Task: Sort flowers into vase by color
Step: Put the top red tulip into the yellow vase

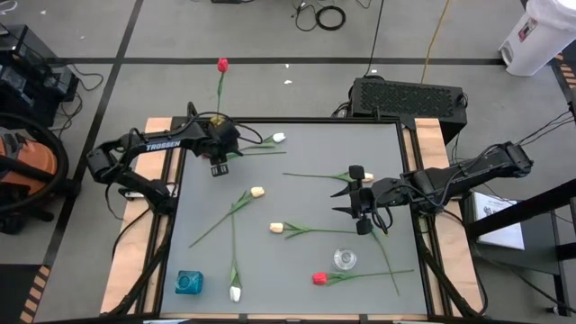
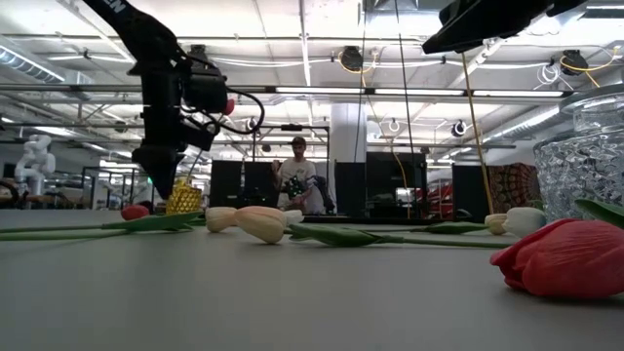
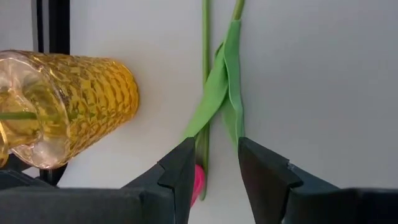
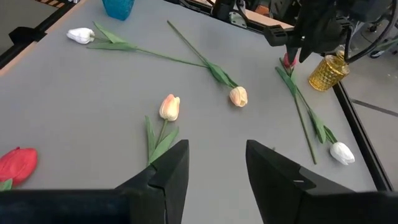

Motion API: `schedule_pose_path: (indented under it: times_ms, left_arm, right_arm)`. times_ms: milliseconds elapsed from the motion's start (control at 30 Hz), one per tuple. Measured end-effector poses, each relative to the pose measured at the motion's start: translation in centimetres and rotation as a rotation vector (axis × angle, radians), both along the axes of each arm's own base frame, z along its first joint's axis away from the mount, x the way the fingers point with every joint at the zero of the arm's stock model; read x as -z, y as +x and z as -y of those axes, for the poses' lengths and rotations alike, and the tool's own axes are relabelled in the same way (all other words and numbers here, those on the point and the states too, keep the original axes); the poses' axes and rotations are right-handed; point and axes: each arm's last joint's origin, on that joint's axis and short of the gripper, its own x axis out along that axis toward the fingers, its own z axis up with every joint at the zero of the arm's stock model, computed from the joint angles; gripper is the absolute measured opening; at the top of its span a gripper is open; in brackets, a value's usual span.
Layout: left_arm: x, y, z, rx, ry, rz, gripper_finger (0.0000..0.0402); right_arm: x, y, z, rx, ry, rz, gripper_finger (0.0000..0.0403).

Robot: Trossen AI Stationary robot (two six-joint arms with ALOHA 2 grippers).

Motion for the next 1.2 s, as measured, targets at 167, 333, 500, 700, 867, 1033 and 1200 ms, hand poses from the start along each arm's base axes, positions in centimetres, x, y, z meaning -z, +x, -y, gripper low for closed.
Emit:
schedule_pose_path:
  times_ms: [167, 333, 500, 700, 867, 1033, 1200]
  left_arm:
    - [0.1, -0.3, 0.2, 0.041, -0.024, -0.046, 0.0130]
    - [0.1, -0.5, 0.4, 0.122, -0.031, -0.103, 0.0130]
    - [0.1, -0.4, 0.3, 0.183, -0.017, -0.118, 0.0130]
    - [0.0, -0.3, 0.1, 0.195, 0.015, -0.126, 0.0130]
    - [-0.1, 0.2, 0.0, 0.229, 0.056, -0.102, 0.0130]
    - [-0.1, 1.2, 1.2, 0.328, 0.067, -0.108, 0.0130]
    - [-0.2, 2.4, 2.5, 0.405, 0.097, -0.083, 0.0130]
  right_arm:
    - [0.0, 0.0, 0.0, 0.000, -0.001, -0.004, 0.0151]
    - [0.1, -0.1, 0.0, 0.000, -0.004, -0.017, 0.0151]
    - [0.4, -0.2, 0.1, 0.000, -0.012, -0.043, 0.0151]
    - [0.5, -0.3, 0.1, 0.000, -0.015, -0.055, 0.0151]
    - [0.5, -0.3, 0.1, -0.001, -0.016, -0.055, 0.0151]
    - [0.5, -0.3, 0.1, -0.001, -0.016, -0.055, 0.0151]
    - [0.4, -0.3, 0.1, -0.001, -0.014, -0.050, 0.0151]
